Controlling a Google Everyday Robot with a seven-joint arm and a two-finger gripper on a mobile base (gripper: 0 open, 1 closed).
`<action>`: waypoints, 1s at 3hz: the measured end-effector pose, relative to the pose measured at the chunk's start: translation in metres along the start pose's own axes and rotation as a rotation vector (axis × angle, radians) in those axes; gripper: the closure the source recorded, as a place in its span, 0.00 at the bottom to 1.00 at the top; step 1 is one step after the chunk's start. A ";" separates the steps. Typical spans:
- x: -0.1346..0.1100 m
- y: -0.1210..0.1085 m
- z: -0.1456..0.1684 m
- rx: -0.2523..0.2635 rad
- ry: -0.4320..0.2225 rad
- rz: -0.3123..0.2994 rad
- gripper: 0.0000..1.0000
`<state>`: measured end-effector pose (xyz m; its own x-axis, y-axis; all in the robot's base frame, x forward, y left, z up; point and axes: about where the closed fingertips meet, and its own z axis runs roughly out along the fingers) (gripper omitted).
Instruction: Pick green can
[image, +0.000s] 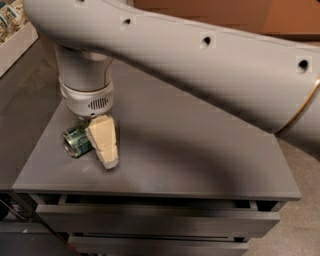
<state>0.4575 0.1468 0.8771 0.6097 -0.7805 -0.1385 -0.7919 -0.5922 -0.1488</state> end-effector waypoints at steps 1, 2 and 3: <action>-0.007 -0.008 0.015 -0.034 0.017 -0.029 0.00; -0.011 -0.013 0.023 -0.052 0.026 -0.044 0.00; -0.007 -0.024 0.030 -0.065 0.043 -0.042 0.00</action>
Offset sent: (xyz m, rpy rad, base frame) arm 0.0211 0.0254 -0.0280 -0.0956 0.0257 0.0410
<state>0.4730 0.1723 0.8525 0.6413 -0.7619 -0.0909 -0.7672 -0.6351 -0.0897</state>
